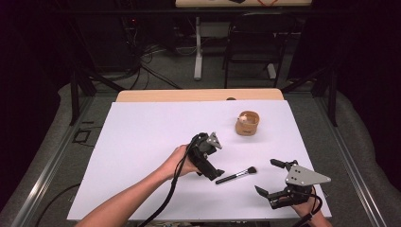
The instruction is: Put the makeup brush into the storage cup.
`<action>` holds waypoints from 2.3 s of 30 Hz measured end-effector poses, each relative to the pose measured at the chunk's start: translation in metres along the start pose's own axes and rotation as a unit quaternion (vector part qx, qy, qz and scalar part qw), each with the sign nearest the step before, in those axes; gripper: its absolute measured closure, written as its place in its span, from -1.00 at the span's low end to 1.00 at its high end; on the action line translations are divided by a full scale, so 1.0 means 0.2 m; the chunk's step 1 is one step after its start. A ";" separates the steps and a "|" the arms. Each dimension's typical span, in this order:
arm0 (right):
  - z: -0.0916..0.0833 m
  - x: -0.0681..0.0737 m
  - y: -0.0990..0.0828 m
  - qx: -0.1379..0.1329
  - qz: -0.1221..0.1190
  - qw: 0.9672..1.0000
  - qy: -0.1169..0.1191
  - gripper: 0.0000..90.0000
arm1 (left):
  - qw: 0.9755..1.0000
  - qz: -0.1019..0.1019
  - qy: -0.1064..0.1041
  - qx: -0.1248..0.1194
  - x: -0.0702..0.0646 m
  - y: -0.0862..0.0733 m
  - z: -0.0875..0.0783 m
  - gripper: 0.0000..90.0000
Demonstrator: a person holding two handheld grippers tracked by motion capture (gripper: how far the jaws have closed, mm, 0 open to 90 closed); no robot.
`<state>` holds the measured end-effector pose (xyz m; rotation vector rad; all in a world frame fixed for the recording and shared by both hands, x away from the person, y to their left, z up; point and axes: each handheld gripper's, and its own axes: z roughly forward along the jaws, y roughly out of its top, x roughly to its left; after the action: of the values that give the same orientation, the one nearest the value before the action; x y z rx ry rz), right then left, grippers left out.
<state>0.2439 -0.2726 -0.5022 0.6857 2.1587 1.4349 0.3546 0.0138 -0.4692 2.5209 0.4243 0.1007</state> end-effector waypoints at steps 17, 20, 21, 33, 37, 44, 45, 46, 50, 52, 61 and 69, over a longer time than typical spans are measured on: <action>0.00 0.00 0.00 0.003 0.002 1.000 0.000 -0.96 | 0.990 0.043 -0.023 0.131 -0.04 0.10 0.15 -1.00; 0.00 0.00 0.00 0.004 0.001 1.000 -0.001 -0.96 | 0.987 0.050 -0.024 0.151 -0.05 0.11 0.17 -0.99; 0.00 0.00 0.00 0.004 0.001 1.000 -0.001 -0.96 | 0.987 0.050 -0.023 0.153 -0.05 0.12 0.18 -0.98; 0.00 -0.01 0.00 0.005 0.002 1.000 0.000 -0.95 | 0.983 0.055 -0.028 0.172 -0.06 0.14 0.25 -0.67; 0.00 -0.01 0.00 0.007 0.004 1.000 0.001 -0.95 | 0.982 0.052 -0.030 0.178 -0.06 0.15 0.27 -0.54; 0.00 -0.01 0.00 0.006 0.003 1.000 0.000 -0.95 | 0.980 0.048 -0.047 0.189 -0.05 0.15 0.29 -0.22; 0.00 -0.01 0.00 0.006 0.002 1.000 -0.001 -0.95 | 0.981 0.048 -0.046 0.184 -0.05 0.14 0.30 -0.18; 0.00 -0.01 0.00 0.006 0.002 1.000 -0.001 -0.95 | 0.981 0.046 -0.047 0.185 -0.05 0.14 0.30 -0.12; 0.00 -0.01 0.00 0.006 0.002 1.000 -0.001 -0.95 | 0.980 0.043 -0.048 0.188 -0.05 0.13 0.32 0.02; 0.00 -0.01 0.00 0.005 0.002 1.000 -0.001 -0.95 | 0.980 0.041 -0.051 0.188 -0.05 0.12 0.33 0.08; 0.00 0.00 0.00 0.006 0.002 1.000 -0.003 -0.94 | 0.978 0.029 -0.064 0.195 -0.05 0.09 0.37 0.35; 0.00 0.00 0.00 0.007 0.002 1.000 -0.004 -0.93 | 0.979 0.019 -0.068 0.193 -0.05 0.07 0.38 0.49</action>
<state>0.2441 -0.2733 -0.5026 0.7003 2.1643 1.4193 0.3622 -0.0408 -0.5235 2.8960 0.3677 -0.1534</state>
